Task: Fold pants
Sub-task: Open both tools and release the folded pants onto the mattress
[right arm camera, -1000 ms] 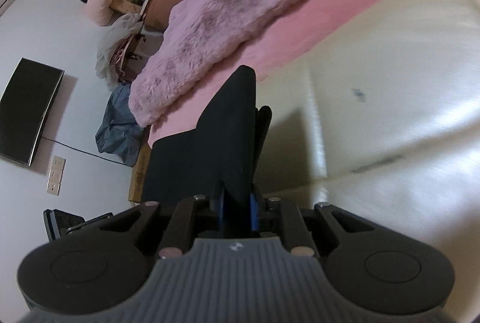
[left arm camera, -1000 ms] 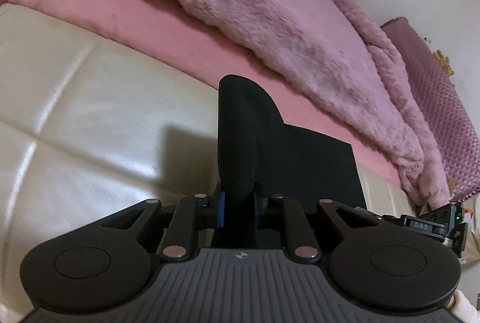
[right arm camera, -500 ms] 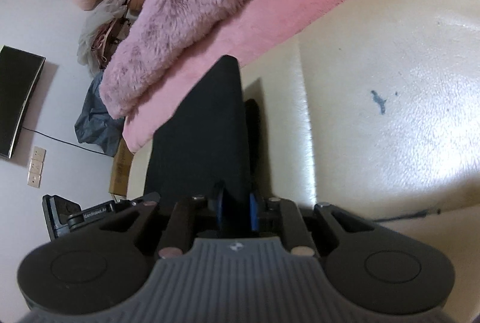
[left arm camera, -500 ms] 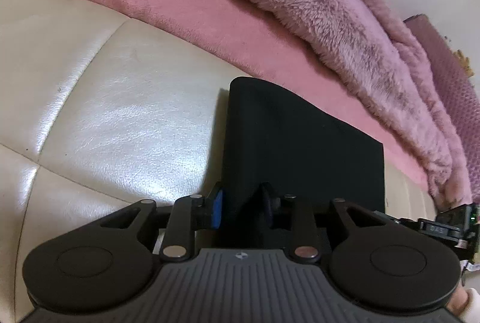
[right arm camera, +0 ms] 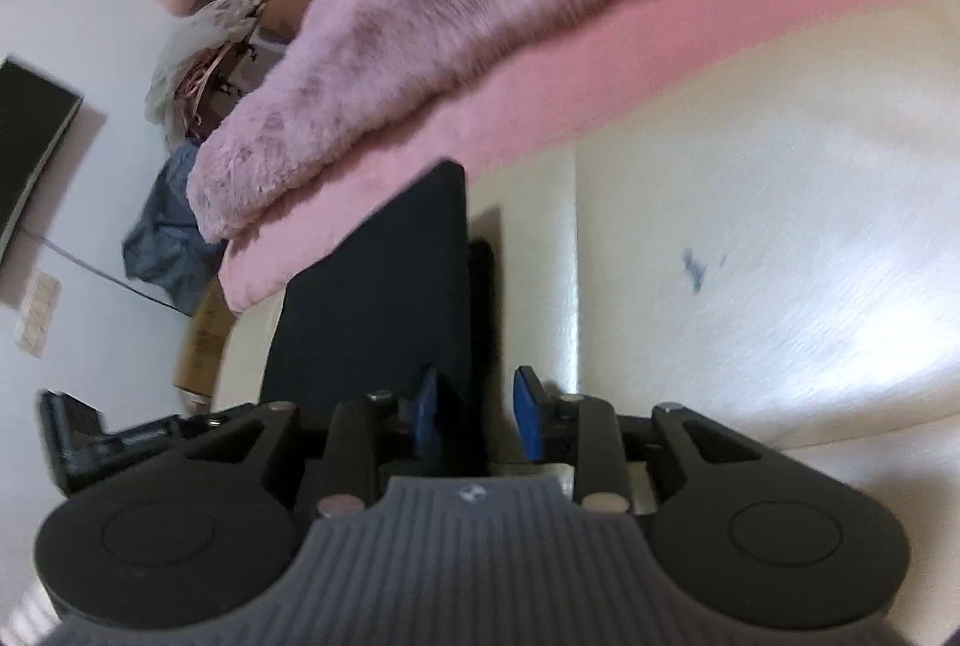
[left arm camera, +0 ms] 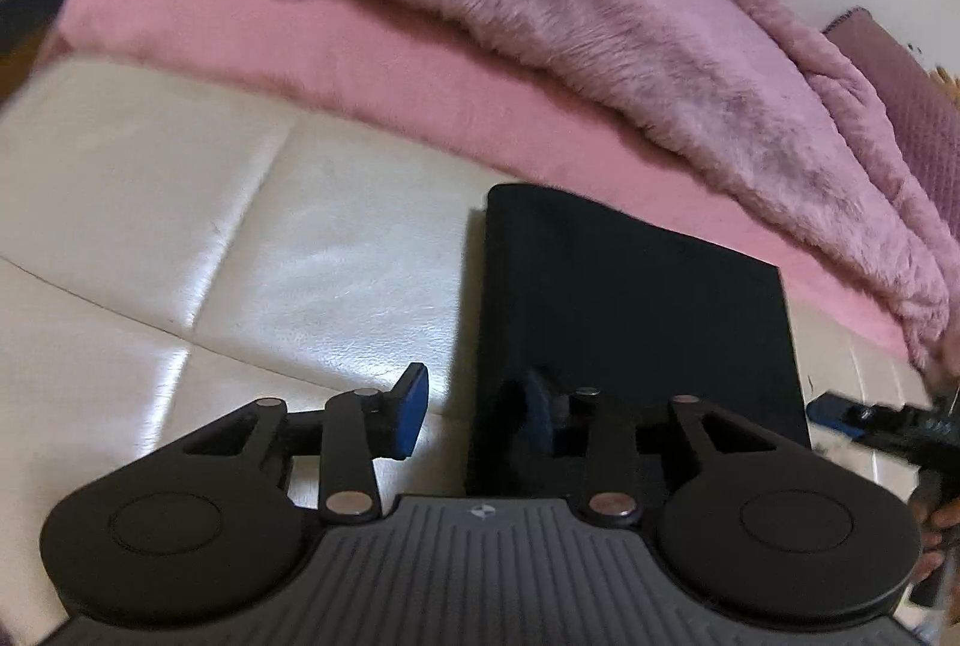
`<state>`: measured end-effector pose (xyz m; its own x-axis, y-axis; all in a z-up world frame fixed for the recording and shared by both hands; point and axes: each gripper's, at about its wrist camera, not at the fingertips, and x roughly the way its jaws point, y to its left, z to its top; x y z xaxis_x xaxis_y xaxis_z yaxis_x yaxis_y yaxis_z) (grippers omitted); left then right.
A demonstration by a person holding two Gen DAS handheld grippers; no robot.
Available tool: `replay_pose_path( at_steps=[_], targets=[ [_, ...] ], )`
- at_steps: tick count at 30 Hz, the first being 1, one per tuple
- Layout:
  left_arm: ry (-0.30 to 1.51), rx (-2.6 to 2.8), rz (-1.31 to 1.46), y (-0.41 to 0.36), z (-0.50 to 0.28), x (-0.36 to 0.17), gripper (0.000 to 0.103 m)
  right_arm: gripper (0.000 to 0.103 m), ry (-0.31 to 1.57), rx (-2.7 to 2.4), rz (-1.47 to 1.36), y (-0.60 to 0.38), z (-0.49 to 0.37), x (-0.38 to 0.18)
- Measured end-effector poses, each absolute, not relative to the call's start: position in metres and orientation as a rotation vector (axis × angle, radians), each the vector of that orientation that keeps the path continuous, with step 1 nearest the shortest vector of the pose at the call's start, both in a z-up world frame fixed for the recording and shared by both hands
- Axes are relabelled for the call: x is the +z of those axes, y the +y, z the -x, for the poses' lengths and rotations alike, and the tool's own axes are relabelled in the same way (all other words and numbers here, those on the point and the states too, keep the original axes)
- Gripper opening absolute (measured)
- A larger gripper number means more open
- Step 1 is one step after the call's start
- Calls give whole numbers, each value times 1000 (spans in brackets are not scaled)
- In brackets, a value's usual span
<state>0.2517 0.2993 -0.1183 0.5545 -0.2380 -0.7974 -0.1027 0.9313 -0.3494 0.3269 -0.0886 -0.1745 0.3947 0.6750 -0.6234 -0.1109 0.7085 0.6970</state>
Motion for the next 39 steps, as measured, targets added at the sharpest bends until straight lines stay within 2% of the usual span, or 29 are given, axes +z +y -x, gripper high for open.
replay_pose_path(
  at_steps=[4,7,10,12,15,22,26,28,30,32,39],
  targets=[
    [929,-113,318,274,-226,-104,39,21,930,607,-381,-69,-298,-136],
    [938,-127,267,261,-216,-112,36,19,853,674,-203,-43,-276,-123],
    [986,-87,250,262,-215,-127,30,17,858,706,-80,-22,-264,-130],
    [1019,-46,235,267,-216,-135,32,11,880,684,22,-13,-260,-142],
    [1042,-43,239,273,-214,-140,35,7,894,662,55,-15,-261,-153],
    [1083,-5,142,265,-209,-125,39,12,929,586,75,-31,-264,-147],
    [988,-7,102,249,-196,-84,39,14,870,562,70,-47,-252,-117],
    [919,-13,79,238,-185,-56,41,18,831,560,67,-52,-248,-97],
    [849,-12,37,223,-172,-28,44,29,780,555,56,-56,-241,-73],
    [781,2,0,209,-159,-5,54,38,720,546,39,-60,-231,-45],
    [590,85,-52,160,-109,54,78,66,552,556,11,-67,-179,33]
  ],
)
